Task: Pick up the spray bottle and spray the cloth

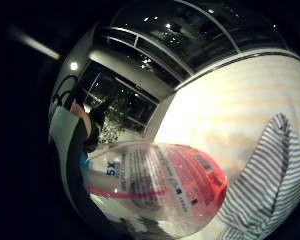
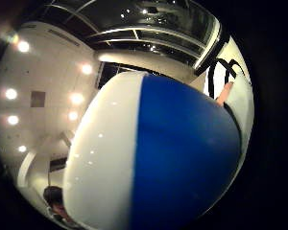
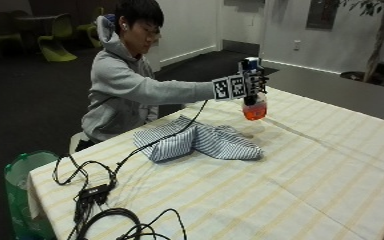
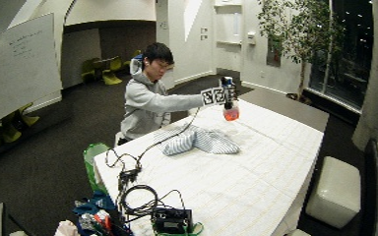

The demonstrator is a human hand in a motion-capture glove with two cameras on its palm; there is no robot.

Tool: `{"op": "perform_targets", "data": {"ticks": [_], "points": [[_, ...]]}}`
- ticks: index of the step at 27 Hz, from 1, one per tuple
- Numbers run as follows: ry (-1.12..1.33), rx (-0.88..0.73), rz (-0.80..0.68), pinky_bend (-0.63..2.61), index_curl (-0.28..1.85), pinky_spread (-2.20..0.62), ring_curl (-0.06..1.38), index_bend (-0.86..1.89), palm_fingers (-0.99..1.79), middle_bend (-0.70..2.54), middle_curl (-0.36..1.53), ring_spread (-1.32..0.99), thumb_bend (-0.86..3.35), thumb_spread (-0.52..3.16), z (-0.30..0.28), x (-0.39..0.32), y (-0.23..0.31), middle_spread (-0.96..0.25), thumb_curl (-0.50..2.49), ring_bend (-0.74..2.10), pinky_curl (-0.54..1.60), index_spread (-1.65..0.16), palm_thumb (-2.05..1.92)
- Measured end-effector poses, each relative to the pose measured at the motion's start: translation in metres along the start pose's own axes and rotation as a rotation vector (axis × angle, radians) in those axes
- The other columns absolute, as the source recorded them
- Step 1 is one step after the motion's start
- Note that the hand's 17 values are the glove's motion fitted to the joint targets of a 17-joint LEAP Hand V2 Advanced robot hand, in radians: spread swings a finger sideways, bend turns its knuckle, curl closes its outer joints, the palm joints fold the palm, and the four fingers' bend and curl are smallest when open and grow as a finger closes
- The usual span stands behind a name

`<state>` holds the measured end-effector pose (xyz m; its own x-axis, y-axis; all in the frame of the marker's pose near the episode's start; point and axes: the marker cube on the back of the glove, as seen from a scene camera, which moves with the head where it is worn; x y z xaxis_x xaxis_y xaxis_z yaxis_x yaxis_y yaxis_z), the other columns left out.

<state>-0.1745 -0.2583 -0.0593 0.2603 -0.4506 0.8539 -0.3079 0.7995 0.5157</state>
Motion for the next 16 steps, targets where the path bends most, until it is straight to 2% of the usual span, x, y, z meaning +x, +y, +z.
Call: {"op": "perform_targets", "data": {"ticks": [9, 14, 16], "points": [[0.065, -0.032, 0.064, 0.38, 0.55, -0.26, 0.45, 0.39, 1.33, 0.58, 0.48, -0.15, -0.04, 0.06, 0.052, 0.064, 0.004, -0.07, 0.72, 0.55, 0.39, -0.17, 1.01], [0.112, -0.130, 0.094, 0.39, 0.55, -0.26, 0.44, 0.35, 1.31, 0.57, 0.48, -0.15, -0.04, 0.09, 0.047, 0.079, 0.005, -0.07, 0.72, 0.53, 0.39, -0.17, 0.99], [0.154, -0.213, 0.097, 0.43, 0.53, -0.25, 0.44, 0.29, 1.21, 0.52, 0.47, -0.15, -0.04, 0.14, 0.039, 0.082, 0.009, -0.08, 0.72, 0.51, 0.40, -0.18, 0.99]]}}
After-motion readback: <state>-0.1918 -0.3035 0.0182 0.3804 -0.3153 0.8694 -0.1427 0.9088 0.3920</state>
